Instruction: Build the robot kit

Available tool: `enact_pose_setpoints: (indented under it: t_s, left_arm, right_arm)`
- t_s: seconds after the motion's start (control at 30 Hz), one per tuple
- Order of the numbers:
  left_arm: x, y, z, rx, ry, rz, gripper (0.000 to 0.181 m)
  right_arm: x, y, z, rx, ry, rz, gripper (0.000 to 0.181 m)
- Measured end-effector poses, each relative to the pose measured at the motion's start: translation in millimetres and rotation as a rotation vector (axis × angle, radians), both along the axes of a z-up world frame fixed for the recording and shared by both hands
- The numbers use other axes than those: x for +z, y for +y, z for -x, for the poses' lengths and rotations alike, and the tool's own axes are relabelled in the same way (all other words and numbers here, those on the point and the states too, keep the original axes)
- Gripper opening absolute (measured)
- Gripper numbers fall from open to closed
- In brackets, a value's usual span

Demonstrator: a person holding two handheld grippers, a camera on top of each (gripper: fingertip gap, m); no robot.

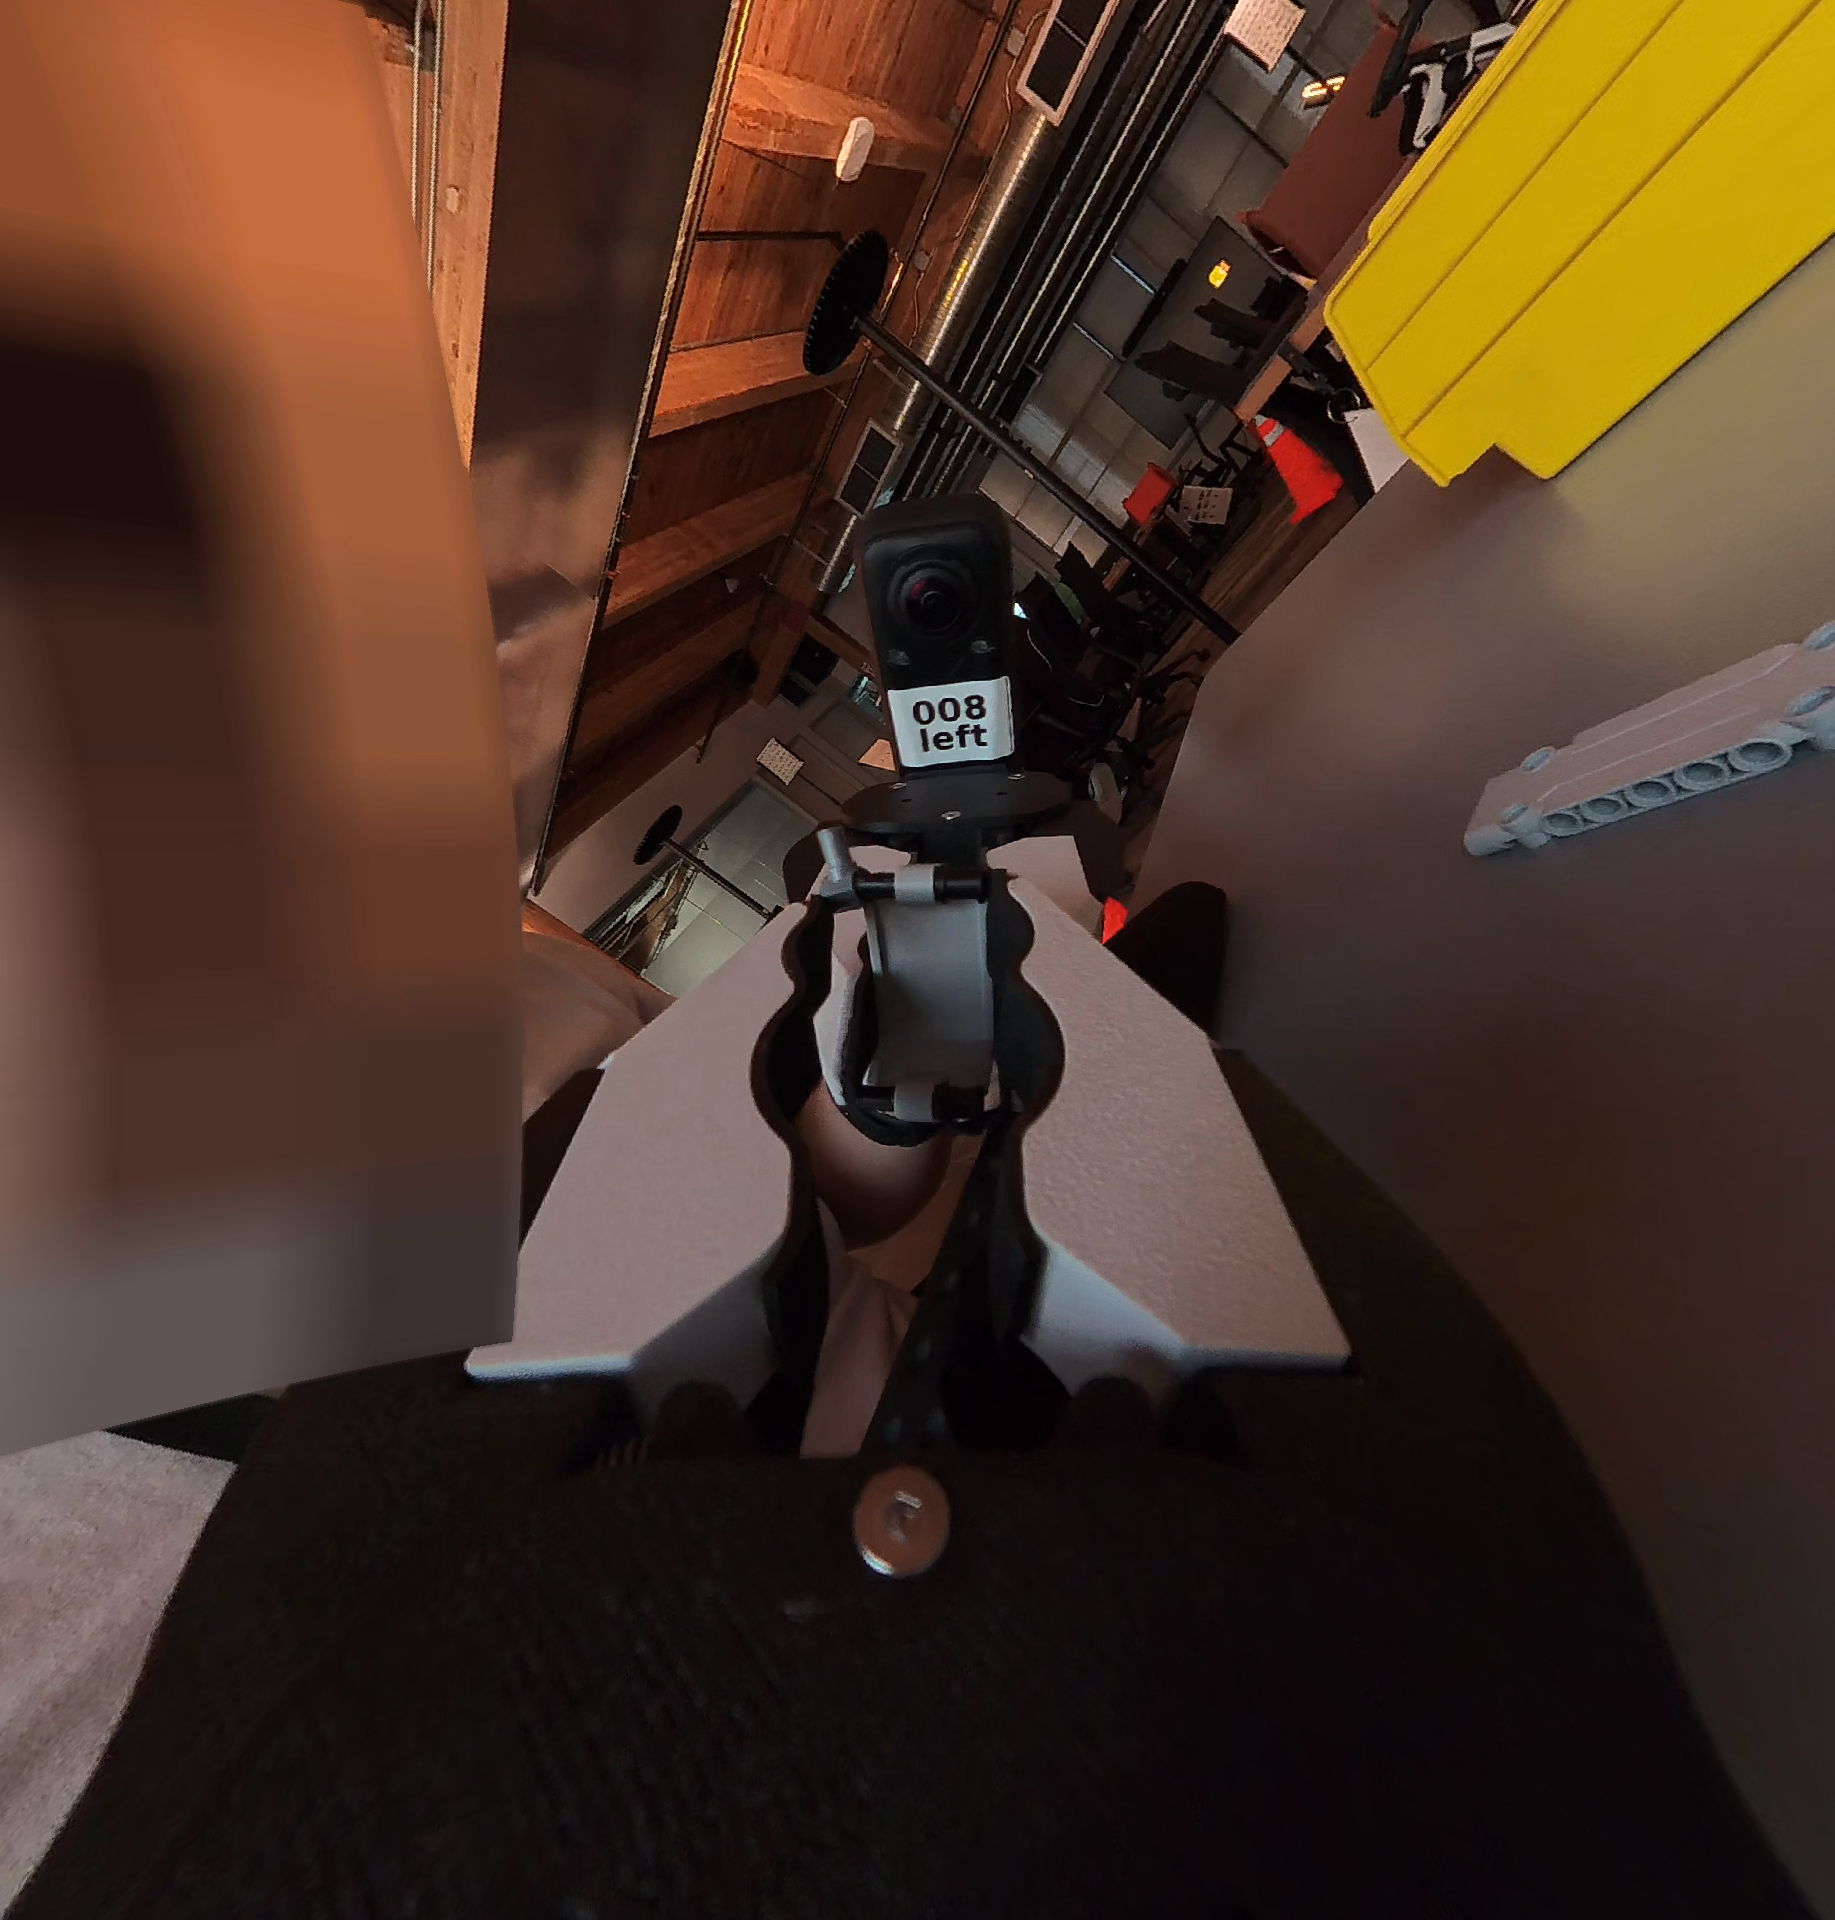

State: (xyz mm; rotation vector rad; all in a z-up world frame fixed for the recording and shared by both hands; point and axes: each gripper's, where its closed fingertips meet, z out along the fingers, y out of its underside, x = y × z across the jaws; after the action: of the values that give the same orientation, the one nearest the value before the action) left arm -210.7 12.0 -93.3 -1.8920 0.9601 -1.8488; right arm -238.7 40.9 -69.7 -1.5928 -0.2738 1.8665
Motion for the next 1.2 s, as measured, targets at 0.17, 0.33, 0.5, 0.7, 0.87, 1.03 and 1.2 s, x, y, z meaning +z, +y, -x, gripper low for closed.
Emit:
enact_pose_setpoints:
  t_s: [0.17,0.33,0.5,0.7,0.87,1.03,1.2]
  left_arm:
    - [11.9,-2.5,2.1,-0.029,-0.084,0.047,0.025]
    - [7.8,1.4,2.0,-0.001,-0.061,0.055,0.025]
    - [4.1,7.2,0.5,0.033,-0.037,0.045,0.025]
    - [4.3,9.8,2.4,0.04,-0.048,0.078,0.024]
    - [6.3,7.2,1.5,0.012,-0.059,0.077,0.025]
    - [-0.9,3.0,-1.4,-0.005,-0.003,0.05,0.025]
    - [-2.7,-2.9,-1.9,-0.02,0.019,-0.001,0.025]
  right_arm:
    - [2.1,1.4,-3.0,0.002,0.033,0.017,0.006]
    - [-3.0,6.0,-3.2,-0.014,0.009,0.042,0.006]
    - [-5.9,10.7,-5.5,-0.041,-0.021,0.038,0.006]
    - [-7.1,13.6,-3.0,-0.04,-0.028,0.053,0.006]
    - [-4.5,10.6,-6.5,-0.064,-0.12,-0.016,0.007]
    - [29.1,-6.8,-37.3,-0.205,-0.324,-0.26,0.01]
    - [91.8,-62.7,-101.4,-0.378,-0.368,-0.36,0.01]
